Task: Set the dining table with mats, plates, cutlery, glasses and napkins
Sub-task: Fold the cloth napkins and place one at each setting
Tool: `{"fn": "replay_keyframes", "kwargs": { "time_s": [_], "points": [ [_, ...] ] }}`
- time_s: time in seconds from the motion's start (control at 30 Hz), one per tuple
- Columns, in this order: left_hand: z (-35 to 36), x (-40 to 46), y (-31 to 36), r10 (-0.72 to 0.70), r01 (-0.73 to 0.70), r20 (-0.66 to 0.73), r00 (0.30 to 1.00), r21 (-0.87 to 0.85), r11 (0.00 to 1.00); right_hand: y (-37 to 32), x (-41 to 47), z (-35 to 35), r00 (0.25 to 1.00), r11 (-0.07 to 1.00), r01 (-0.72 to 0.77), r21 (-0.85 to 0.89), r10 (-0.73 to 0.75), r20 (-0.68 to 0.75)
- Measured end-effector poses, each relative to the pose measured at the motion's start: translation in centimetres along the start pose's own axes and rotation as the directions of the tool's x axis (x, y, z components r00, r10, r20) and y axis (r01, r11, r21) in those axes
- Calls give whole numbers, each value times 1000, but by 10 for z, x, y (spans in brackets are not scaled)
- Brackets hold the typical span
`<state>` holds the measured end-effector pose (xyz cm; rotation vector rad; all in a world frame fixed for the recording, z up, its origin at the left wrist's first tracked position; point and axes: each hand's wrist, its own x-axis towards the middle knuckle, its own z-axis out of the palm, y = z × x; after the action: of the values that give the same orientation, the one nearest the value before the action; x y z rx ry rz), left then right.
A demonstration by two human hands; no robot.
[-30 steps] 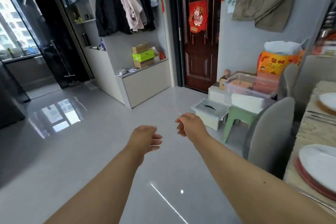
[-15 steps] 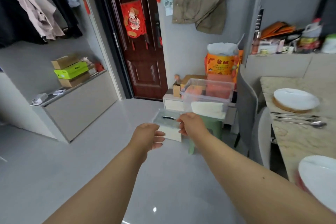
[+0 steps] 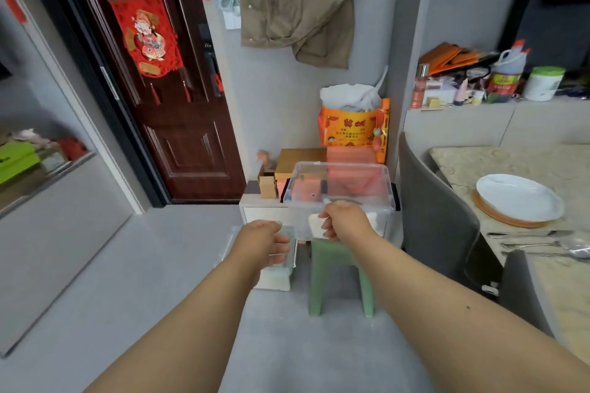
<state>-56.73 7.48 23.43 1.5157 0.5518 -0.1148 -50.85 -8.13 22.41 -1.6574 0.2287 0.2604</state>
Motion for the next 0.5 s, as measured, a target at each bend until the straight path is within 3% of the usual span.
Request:
{"fn": "replay_keyframes", "kwargs": {
  "time_s": [0.23,0.5],
  "points": [
    [2,146,56,0,-18,150,989,120,993,-25,109,21,988,996,-82,-25,78,-137],
    [57,257,82,-74,20,263,962,205,979,-21,222,-24,940,981,-179,-71,149,-307]
  ]
}}
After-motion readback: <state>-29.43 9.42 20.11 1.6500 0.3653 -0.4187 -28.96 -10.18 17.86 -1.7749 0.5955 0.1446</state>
